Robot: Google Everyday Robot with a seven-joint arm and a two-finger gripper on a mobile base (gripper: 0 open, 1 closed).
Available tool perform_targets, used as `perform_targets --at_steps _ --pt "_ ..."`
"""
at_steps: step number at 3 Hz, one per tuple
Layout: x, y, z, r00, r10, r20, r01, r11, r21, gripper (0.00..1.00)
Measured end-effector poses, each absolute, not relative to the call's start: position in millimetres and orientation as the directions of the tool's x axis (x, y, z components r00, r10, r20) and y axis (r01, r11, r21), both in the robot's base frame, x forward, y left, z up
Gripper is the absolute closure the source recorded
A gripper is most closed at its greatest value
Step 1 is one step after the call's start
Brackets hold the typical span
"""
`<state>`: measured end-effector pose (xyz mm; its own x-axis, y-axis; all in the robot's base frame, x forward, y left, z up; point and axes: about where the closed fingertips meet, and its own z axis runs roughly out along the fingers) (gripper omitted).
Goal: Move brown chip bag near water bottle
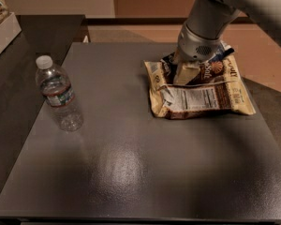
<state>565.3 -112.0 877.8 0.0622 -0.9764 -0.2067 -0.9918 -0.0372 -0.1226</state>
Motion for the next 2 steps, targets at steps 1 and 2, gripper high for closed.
perform_targets --at_steps 1,2 --pt "562.2 -90.6 892.1 0.088 -0.970 -0.227 -0.989 -0.057 -0.137 1.00" --pt "562.4 -58.7 902.2 0.090 -0.960 -0.265 -0.992 -0.063 -0.109 1.00"
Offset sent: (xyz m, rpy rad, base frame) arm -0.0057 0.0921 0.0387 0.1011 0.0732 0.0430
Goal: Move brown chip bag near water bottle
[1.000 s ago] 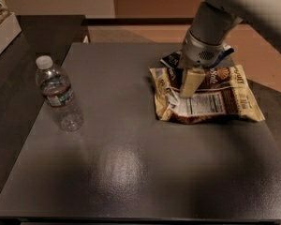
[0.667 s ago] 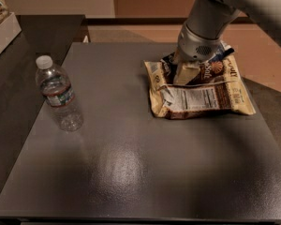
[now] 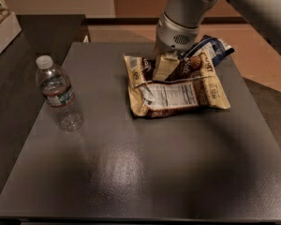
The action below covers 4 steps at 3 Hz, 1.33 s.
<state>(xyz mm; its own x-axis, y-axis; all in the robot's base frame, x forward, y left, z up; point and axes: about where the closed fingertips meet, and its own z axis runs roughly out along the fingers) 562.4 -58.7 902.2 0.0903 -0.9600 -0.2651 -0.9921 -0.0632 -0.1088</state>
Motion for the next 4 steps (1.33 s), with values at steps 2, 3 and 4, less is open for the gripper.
perform_targets --at_steps 2,3,4 --pt "550.7 23.1 921.0 0.144 -0.933 -0.331 -0.990 -0.135 -0.048 1.00" --pt "543.4 50.4 913.3 0.171 -0.934 -0.314 -0.985 -0.172 -0.024 0.82" --pt "538.2 64.0 897.7 0.191 -0.938 -0.290 -0.980 -0.200 0.003 0.59"
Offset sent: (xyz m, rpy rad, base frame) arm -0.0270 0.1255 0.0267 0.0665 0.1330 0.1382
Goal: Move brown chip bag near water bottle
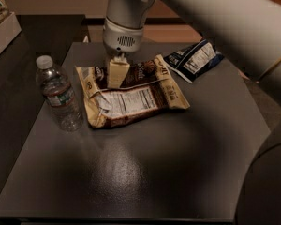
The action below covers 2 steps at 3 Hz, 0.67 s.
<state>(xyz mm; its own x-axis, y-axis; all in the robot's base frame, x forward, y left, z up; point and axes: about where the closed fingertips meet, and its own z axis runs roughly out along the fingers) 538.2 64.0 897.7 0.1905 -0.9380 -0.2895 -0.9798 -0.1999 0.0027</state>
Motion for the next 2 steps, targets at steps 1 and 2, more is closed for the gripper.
perform_targets --at_steps 1,2 --pt "541.0 67.0 897.8 0.190 -0.935 -0.298 -0.980 -0.197 -0.009 0.36" --pt "543.2 69.9 897.2 0.191 -0.933 -0.304 -0.981 -0.195 -0.018 0.12"
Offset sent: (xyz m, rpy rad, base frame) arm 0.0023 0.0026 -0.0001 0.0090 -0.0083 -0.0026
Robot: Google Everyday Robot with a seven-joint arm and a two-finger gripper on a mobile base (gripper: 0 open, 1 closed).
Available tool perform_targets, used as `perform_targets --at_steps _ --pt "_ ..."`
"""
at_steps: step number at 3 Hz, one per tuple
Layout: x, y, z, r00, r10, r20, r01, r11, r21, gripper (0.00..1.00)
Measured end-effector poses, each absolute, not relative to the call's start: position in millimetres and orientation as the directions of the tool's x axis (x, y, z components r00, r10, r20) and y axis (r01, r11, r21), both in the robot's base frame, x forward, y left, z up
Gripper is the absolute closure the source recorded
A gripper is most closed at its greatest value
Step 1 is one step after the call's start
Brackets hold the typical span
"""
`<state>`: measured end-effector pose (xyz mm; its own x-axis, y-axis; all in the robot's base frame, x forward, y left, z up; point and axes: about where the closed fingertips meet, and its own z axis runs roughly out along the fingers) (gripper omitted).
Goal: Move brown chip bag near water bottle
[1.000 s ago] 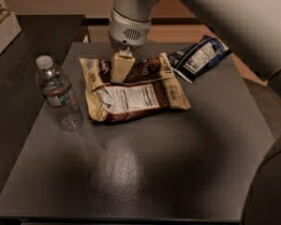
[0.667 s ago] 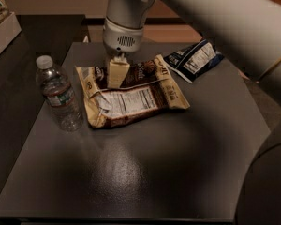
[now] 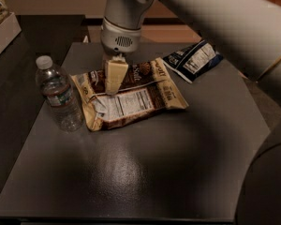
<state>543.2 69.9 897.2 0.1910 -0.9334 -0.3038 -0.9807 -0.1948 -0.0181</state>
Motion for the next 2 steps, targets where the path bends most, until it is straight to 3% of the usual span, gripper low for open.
perform_targets --at_steps 1,2 --pt "544.8 72.2 896.7 0.192 -0.932 -0.308 -0.981 -0.193 -0.025 0.00" --pt "544.8 72.3 896.7 0.192 -0.932 -0.309 -0.981 -0.193 -0.025 0.00"
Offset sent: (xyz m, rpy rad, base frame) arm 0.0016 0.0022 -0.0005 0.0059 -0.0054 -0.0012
